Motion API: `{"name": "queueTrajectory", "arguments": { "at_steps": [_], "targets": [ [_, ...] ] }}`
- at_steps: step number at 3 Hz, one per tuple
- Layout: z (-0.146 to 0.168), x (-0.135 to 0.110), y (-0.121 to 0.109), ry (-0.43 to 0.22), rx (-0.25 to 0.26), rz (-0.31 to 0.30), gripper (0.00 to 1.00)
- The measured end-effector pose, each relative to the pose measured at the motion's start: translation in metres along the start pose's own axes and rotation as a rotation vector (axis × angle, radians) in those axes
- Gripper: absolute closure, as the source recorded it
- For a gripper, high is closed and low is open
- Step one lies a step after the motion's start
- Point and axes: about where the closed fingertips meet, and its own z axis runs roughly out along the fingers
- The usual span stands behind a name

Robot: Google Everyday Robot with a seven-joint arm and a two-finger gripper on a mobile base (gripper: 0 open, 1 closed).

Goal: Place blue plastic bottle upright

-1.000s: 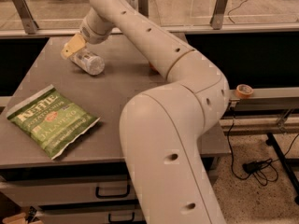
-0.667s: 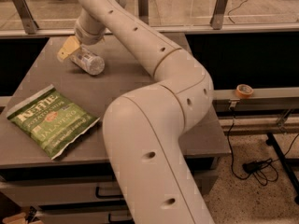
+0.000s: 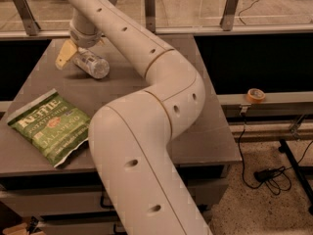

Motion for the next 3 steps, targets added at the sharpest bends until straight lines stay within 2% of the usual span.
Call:
{"name": "queueTrajectory", "arguments": {
  "at_steps": [1,2,3],
  "targets": [
    [0.0016,0.0045,0.0022,0.078,0.043,-0.032,0.00],
    [0.0011,0.0092,0.0005,0.132,0.077,-0.049,0.18],
    [0.0007,0.0097,0.0006,0.157,0.093,-0.062,0.42]
  ]
}}
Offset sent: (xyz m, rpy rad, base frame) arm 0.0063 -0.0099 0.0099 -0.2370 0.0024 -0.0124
